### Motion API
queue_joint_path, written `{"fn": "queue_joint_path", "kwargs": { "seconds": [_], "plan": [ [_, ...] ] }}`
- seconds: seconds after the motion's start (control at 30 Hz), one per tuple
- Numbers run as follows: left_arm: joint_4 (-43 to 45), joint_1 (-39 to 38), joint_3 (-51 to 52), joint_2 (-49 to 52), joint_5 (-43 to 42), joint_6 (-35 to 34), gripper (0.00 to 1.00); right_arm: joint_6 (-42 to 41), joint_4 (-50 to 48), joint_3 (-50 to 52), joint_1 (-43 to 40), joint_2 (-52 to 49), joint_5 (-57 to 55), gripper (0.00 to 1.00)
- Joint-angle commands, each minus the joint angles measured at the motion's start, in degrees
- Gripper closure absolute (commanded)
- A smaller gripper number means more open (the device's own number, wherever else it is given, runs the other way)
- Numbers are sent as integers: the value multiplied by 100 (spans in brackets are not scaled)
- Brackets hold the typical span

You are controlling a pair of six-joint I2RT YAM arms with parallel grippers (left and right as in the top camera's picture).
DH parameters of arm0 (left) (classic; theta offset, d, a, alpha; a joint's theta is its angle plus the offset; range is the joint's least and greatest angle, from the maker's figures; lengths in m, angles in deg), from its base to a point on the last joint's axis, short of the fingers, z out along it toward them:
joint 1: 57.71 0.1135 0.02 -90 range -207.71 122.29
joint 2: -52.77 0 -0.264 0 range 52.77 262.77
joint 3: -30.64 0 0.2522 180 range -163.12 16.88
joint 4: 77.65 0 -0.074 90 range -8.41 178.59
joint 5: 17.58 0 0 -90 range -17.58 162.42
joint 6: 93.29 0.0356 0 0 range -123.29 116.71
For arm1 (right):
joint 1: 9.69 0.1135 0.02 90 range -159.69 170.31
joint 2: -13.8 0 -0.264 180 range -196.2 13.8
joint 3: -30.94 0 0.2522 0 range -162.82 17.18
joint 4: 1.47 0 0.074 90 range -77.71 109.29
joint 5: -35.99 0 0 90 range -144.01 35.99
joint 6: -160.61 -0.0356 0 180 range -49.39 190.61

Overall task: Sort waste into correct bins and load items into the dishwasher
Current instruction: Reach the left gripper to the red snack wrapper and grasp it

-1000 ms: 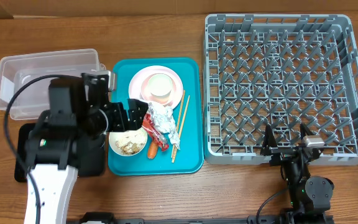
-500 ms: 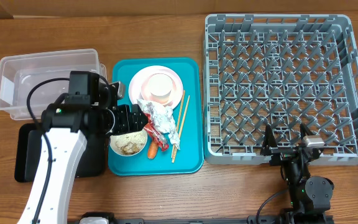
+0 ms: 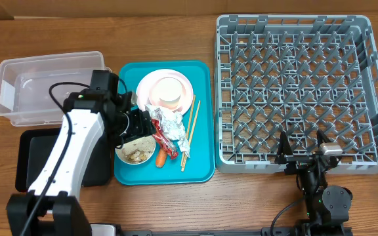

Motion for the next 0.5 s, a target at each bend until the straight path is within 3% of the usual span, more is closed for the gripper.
{"fn": "queue_joint_path", "kwargs": {
  "seconds": [0.0, 0.23, 0.47],
  "plan": [
    [168, -109, -42, 76, 278, -37, 31, 2, -42, 61, -39, 68, 13, 0],
    [396, -343, -39, 87, 1152, -267, 27, 2, -42, 61, -39, 68, 13, 0],
    [546, -719, -37, 120, 1204, -267, 26, 2, -42, 61, -39, 68, 13, 0]
  ]
}}
